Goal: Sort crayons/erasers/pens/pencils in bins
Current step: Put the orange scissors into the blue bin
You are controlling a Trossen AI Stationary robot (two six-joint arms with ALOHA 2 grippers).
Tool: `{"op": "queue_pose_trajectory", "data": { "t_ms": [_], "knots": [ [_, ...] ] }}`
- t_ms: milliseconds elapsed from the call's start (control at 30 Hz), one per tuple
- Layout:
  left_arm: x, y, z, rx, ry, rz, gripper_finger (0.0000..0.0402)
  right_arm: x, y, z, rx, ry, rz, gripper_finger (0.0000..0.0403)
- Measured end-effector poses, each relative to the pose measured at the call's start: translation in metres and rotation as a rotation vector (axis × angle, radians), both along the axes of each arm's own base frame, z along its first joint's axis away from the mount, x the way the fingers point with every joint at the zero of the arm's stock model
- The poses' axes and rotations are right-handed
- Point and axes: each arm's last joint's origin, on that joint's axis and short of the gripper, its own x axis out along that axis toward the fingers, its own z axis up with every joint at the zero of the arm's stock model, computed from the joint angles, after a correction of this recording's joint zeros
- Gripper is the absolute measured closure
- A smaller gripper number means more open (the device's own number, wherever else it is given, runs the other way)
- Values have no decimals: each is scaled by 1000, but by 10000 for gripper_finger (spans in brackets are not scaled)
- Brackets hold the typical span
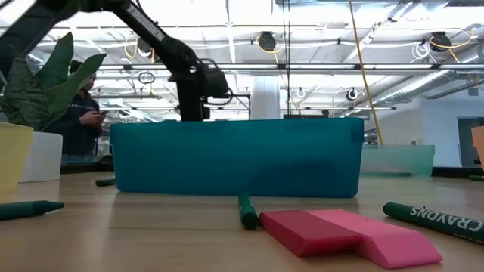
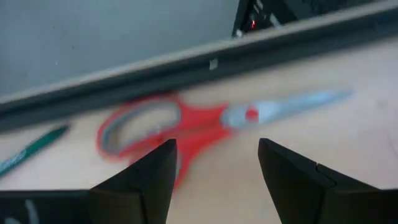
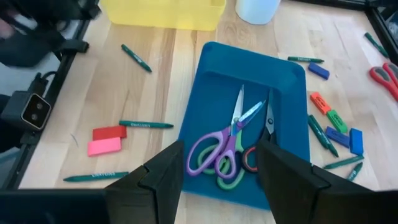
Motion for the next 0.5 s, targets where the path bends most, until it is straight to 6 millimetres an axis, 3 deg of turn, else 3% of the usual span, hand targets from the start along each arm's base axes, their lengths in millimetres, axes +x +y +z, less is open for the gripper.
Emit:
{"op": "queue_pose_trajectory", "data": {
  "t_ms": [200,500],
  "knots": [
    [7,5,-32,-96,129,-9,174,1,0,0,5,-6,1,213],
    [-7,14,-35,-191,146,-19,174,-1,2,-1,77,24,4,213]
  ]
}}
